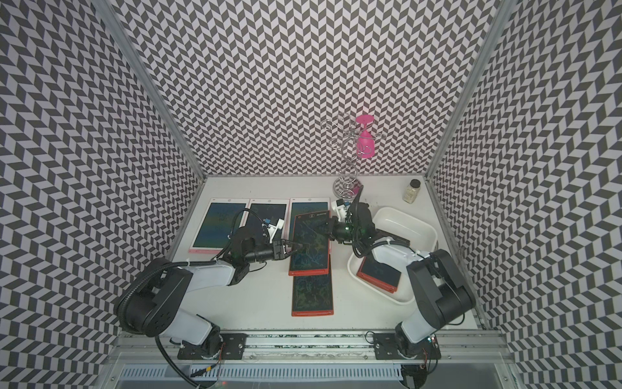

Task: Take out the writing tablet from the storage box
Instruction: Adjust the storage box at the center of the board.

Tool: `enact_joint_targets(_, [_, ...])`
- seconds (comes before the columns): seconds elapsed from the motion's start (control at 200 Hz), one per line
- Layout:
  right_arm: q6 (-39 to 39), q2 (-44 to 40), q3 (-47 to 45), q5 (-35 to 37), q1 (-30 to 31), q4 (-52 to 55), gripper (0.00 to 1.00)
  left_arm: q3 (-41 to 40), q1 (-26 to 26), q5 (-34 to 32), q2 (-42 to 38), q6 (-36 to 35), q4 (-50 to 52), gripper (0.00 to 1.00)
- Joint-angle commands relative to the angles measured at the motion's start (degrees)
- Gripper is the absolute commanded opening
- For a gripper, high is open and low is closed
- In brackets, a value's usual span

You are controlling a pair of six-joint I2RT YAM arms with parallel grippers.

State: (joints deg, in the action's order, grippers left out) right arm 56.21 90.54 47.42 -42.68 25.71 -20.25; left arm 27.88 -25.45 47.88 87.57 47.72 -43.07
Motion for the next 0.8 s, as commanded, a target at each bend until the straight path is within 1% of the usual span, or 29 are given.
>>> enact_joint_targets(0.0, [0.14, 1.12, 1.44, -0.43, 0.47, -4.74, 0.02, 1.77, -0.84, 3.16, 0.50, 0.15, -4.38, 0.46])
enact_joint_targets(0.09, [0.05, 1.54, 1.36, -0.78, 0.39, -4.95, 0.03, 1.84, -0.83, 3.51, 0.78, 0.26, -4.50, 0.33])
enact_joint_targets(0.195, [-0.62, 1.97, 1.69, -1.49, 0.47, -4.46, 0.11, 2.32, -0.81, 4.13, 1.00, 0.39, -3.32, 0.19])
enact_joint_targets(0.22, [-0.85, 2.05, 1.79, -1.53, 0.47, -4.19, 0.14, 2.71, -0.74, 4.34, 0.97, 0.39, -2.37, 0.15])
enact_joint_targets(0.245, [-1.15, 2.18, 1.92, -1.69, 0.47, -3.86, 0.18, 2.97, -0.74, 4.46, 0.77, 0.12, -1.47, 0.12])
enact_joint_targets(0.315, [-2.10, 2.28, 2.41, -1.59, 0.47, -2.59, 0.31, 3.57, -0.74, 4.24, 0.05, -1.09, 1.06, 0.07])
enact_joint_targets(0.391, [-2.19, 2.34, 2.09, -1.66, 0.45, -2.98, 0.37, 4.40, -0.77, 4.11, -0.39, -2.93, 3.89, 0.02])
enact_joint_targets(0.491, [-1.80, 2.55, 1.71, -2.02, 0.41, -3.74, 0.39, 4.40, -0.63, 4.72, 0.01, -2.84, 3.70, 0.00])
enact_joint_targets(0.551, [-2.14, 2.65, 1.72, -2.23, 0.31, -3.69, 0.45, 4.26, -0.30, 5.53, 0.32, -2.32, 3.36, 0.00])
enact_joint_targets(0.586, [-2.47, 2.71, 1.80, -2.26, 0.11, -3.28, 0.46, 4.07, 0.02, 5.94, 0.38, -1.96, 3.10, 0.00])
enact_joint_targets(0.646, [-3.06, 2.71, 1.72, -2.24, -0.48, -2.89, 0.51, 3.61, 0.83, 6.43, -0.23, -1.81, 3.55, 0.00])
enact_joint_targets(0.721, [-4.50, 2.73, 1.62, -1.89, -1.34, -1.50, 0.55, 3.14, 2.08, 6.63, -1.56, -2.32, 6.15, 0.00])
enact_joint_targets(0.796, [-6.66, 2.80, 1.84, -1.00, -2.05, 1.03, 0.58, 3.42, 3.47, 7.16, -3.35, -3.98, 11.82, 0.00])
